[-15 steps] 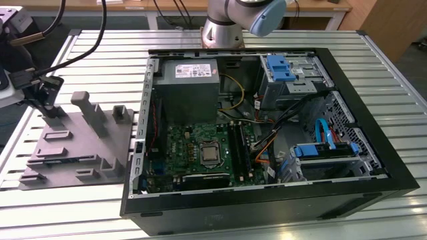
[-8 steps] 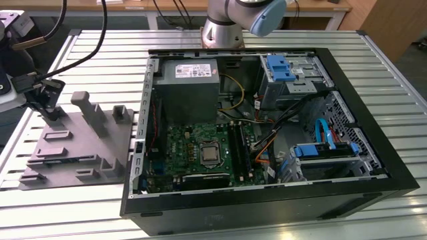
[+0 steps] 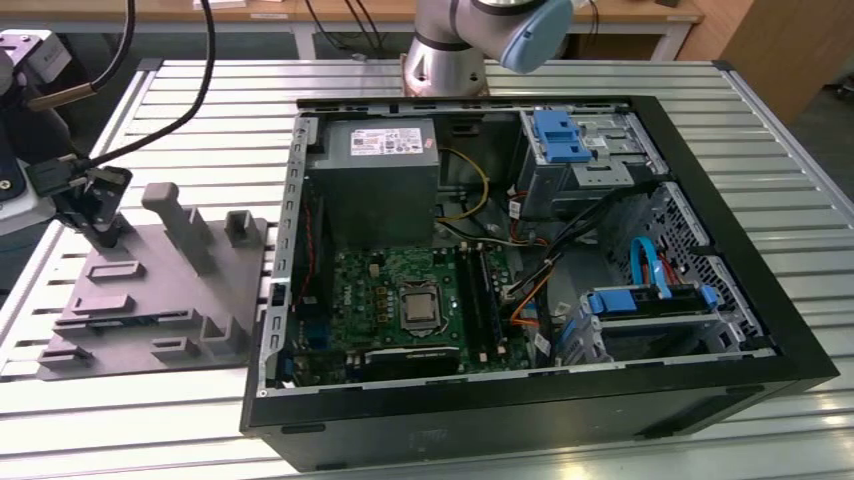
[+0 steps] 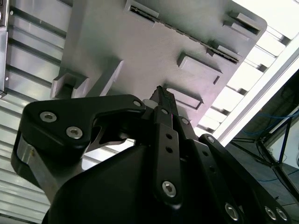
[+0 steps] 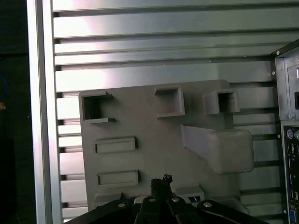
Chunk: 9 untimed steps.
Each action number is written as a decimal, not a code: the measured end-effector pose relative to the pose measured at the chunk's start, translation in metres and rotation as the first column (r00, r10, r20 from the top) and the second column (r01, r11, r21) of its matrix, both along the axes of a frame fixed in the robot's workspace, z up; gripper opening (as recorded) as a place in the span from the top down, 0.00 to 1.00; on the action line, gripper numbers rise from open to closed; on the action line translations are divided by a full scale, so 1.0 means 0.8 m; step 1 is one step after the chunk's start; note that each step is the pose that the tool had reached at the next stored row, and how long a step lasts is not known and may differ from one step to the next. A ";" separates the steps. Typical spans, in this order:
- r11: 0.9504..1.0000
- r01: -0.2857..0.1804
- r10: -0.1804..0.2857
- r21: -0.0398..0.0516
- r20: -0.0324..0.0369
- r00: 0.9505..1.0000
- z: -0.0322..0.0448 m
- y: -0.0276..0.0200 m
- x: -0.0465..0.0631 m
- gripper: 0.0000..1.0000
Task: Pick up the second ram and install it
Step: 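Reach for the second ram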
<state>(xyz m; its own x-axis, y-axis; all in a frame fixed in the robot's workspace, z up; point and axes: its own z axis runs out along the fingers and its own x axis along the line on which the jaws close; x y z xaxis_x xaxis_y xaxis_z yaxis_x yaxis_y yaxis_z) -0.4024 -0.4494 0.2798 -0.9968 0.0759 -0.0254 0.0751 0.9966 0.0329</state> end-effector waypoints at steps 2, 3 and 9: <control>1.000 0.000 0.000 0.000 0.000 1.000 -0.0029 -0.0022 0.000 0.90; 1.000 0.000 0.000 0.000 0.000 1.000 -0.0043 -0.0033 0.000 0.90; 1.000 0.000 0.000 0.000 0.000 1.000 -0.0116 -0.0140 -0.001 0.90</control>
